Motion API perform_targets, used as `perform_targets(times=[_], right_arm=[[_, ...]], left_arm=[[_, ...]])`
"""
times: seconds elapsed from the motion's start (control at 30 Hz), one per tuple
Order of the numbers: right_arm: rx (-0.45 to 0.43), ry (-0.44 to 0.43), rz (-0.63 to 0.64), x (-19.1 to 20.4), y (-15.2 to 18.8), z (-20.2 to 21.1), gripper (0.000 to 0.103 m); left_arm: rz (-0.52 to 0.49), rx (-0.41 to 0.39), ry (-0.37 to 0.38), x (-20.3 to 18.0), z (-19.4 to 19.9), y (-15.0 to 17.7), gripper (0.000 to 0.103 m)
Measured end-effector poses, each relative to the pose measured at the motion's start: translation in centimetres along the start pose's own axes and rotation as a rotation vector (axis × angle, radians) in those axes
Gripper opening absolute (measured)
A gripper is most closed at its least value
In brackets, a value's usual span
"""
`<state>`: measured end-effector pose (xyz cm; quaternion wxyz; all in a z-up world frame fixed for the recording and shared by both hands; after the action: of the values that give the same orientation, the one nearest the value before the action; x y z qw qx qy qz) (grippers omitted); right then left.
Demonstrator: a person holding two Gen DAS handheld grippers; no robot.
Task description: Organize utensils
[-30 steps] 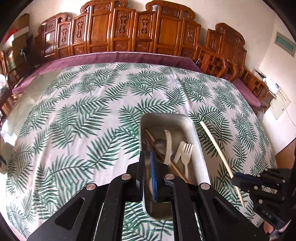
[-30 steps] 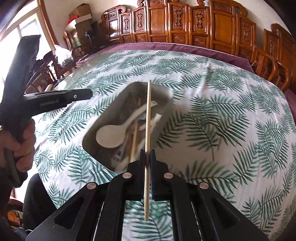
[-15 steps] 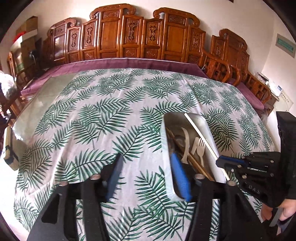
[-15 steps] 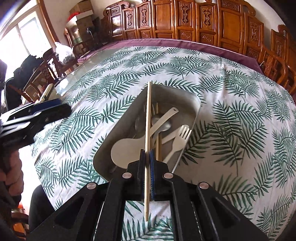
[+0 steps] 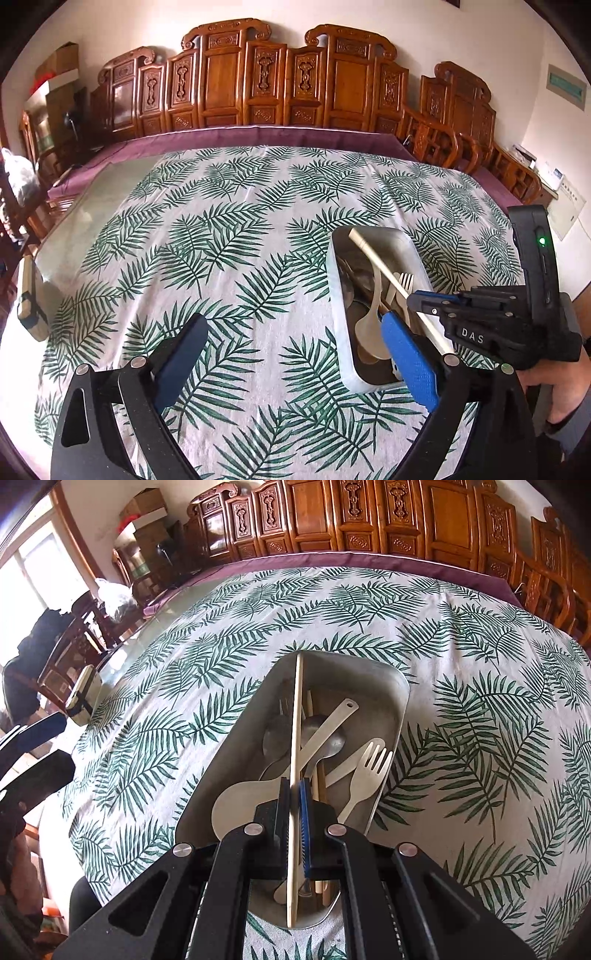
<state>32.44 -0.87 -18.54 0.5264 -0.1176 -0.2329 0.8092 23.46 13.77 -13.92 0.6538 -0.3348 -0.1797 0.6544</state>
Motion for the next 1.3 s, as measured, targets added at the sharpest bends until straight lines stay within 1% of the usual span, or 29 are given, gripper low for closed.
perform_targets(times=[0.17,0.33,0.53,0.63,0.73,0.77,0.8,0.83,0.87,0.93,0.97,1.03,1.07,1.1,1.13,1.2,1.3], right_arm=[[-0.011,-0.001,0.003,-0.1,0.1,0.0,0.007],[-0.034,-0.005,0.021,-0.1,0.6,1.1,0.007],[-0.079,0.007,0.019,-0.9,1.9,4.3,0.007],[-0.103,0.02,0.007,-1.7,2.6,6.3,0.007],[-0.13,0.039,-0.006,-2.7,3.5,8.6,0.008],[-0.139,0.043,-0.01,-3.0,3.7,9.3,0.01],[-0.151,0.053,-0.014,-3.4,4.1,10.1,0.02],[-0.162,0.063,-0.018,-3.7,4.3,10.8,0.032],[-0.176,0.076,-0.024,-4.0,4.7,11.6,0.038],[-0.198,0.115,-0.04,-4.9,5.4,13.1,0.057],[-0.209,0.128,-0.049,-5.4,5.8,13.9,0.061],[-0.229,0.147,-0.069,-6.2,6.7,15.3,0.078],[-0.24,0.163,-0.077,-6.6,7.2,16.1,0.082],[-0.251,0.175,-0.083,-6.9,7.7,16.7,0.089],[-0.264,0.194,-0.094,-7.4,8.4,17.6,0.094],[-0.277,0.221,-0.113,-8.0,9.3,18.7,0.1],[-0.288,0.231,-0.146,-9.1,10.9,20.3,0.1]], left_arm=[[-0.002,-0.006,-0.006,-0.2,0.3,0.1,0.091],[-0.012,-0.008,-0.009,-0.8,0.6,0.2,0.091],[-0.036,-0.025,-0.003,-2.4,1.6,0.2,0.092],[-0.057,-0.037,0.001,-3.8,2.4,0.1,0.095],[-0.074,-0.048,0.004,-5.3,3.2,0.2,0.095],[-0.08,-0.051,0.005,-5.8,3.5,0.2,0.095],[-0.088,-0.054,0.006,-6.5,3.9,0.2,0.095],[-0.092,-0.055,0.008,-6.9,4.2,0.3,0.095],[-0.097,-0.056,0.009,-7.4,4.4,0.4,0.095],[-0.108,-0.057,0.011,-8.5,5.1,0.6,0.095],[-0.11,-0.057,0.013,-8.8,5.3,0.7,0.095],[-0.125,-0.063,0.012,-9.9,6.0,0.9,0.095],[-0.136,-0.07,0.009,-10.5,6.4,1.0,0.095],[-0.144,-0.079,0.009,-11.0,6.7,1.2,0.095],[-0.148,-0.085,0.01,-11.5,7.0,1.3,0.095],[-0.156,-0.094,0.013,-12.5,7.5,1.7,0.095],[-0.164,-0.109,0.015,-13.8,8.2,2.5,0.095]])
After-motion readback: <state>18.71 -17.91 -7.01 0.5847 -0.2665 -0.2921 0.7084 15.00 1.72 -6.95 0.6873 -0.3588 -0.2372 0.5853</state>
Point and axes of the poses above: each gripper's, at about its wrist camera, not at the fingertips, and z roughly against the way its jaws point, x to its left, y to its underside, the point moved 1 cm from there along -z, roughly the way its jaws point, and after that the axes turned 12 degrees about y, right-handed, at the moved point
